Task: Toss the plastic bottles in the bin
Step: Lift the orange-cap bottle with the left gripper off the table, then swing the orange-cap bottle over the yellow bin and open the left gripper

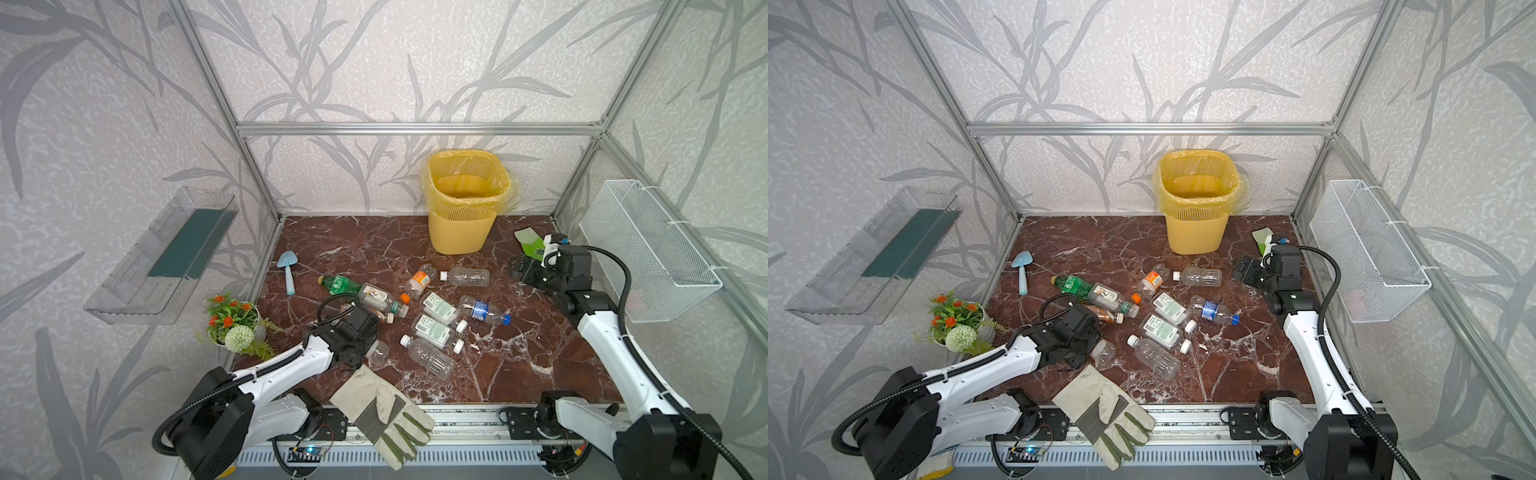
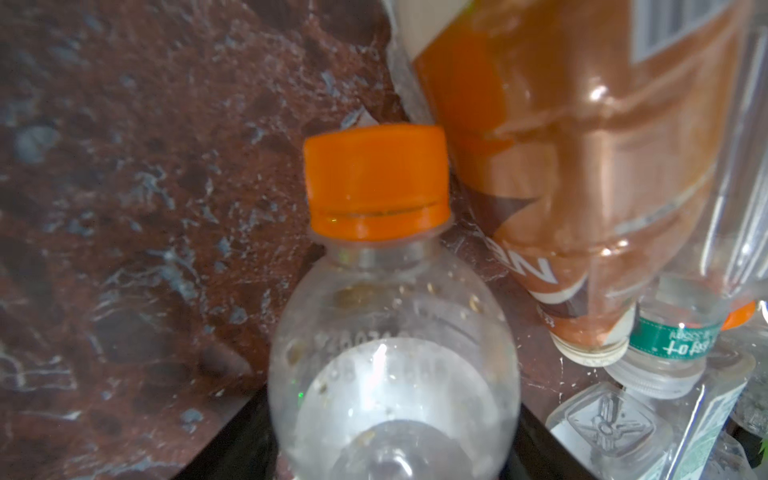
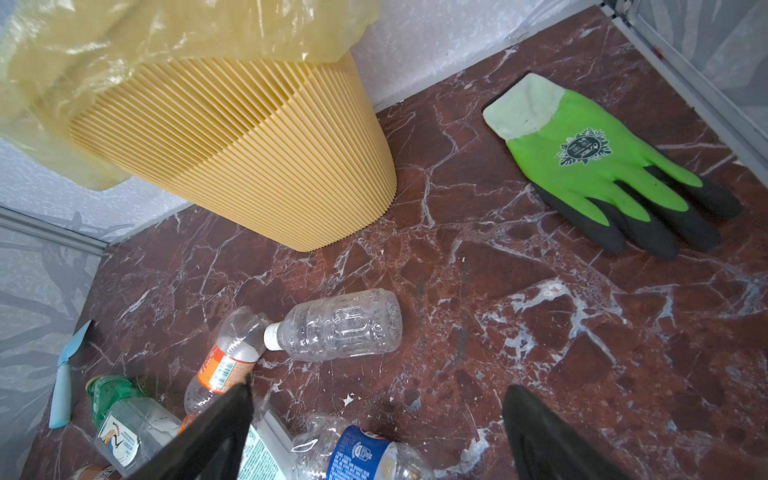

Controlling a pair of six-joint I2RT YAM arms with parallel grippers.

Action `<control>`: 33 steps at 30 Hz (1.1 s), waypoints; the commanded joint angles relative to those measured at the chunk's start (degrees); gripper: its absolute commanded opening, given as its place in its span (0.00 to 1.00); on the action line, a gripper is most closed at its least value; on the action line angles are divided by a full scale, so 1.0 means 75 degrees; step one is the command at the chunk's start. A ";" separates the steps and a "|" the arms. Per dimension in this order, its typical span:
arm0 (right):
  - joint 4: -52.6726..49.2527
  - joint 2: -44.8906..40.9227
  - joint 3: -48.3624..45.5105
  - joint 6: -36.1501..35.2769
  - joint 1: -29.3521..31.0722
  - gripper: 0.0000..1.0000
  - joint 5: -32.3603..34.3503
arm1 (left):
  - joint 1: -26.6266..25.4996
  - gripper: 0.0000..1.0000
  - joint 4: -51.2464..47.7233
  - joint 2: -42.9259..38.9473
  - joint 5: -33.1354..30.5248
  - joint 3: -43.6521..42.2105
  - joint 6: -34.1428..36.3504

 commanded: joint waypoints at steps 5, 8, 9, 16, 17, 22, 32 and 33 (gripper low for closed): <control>0.0076 0.0076 -0.0307 -0.0020 -0.0025 0.94 -0.0139 | 0.0012 0.55 -0.0293 -0.0216 -0.0267 -0.0072 0.0271; 0.0130 0.0213 -0.0355 0.0015 -0.0025 0.94 -0.0210 | 0.0014 0.53 -0.0459 -0.0506 -0.0413 -0.0049 0.0457; 0.0171 0.0260 -0.0359 0.0036 -0.0025 0.93 -0.0239 | 0.0015 0.53 -0.0488 -0.0602 -0.0439 -0.0037 0.0578; 0.0388 0.0613 -0.0305 0.0261 -0.0025 0.92 -0.0477 | 0.0014 0.52 -0.1166 -0.1611 -0.0495 0.0186 0.1332; 0.0377 0.0647 -0.0269 0.0256 -0.0025 0.92 -0.0492 | 0.0010 0.52 -0.1337 -0.1773 -0.0582 0.0386 0.1522; 0.0313 0.0693 -0.0169 0.0197 -0.0025 0.92 -0.0465 | 0.0193 0.54 -0.2191 -0.2214 -0.1343 0.1875 0.2918; 0.0416 0.0608 -0.0733 0.0495 -0.0037 0.92 -0.0440 | 0.2637 0.56 -0.0353 -0.0197 0.0426 0.2982 0.4722; 0.0489 0.0608 -0.0867 0.0580 -0.0036 0.92 -0.0527 | 0.2723 0.56 -0.0069 0.0144 0.0539 0.3110 0.4775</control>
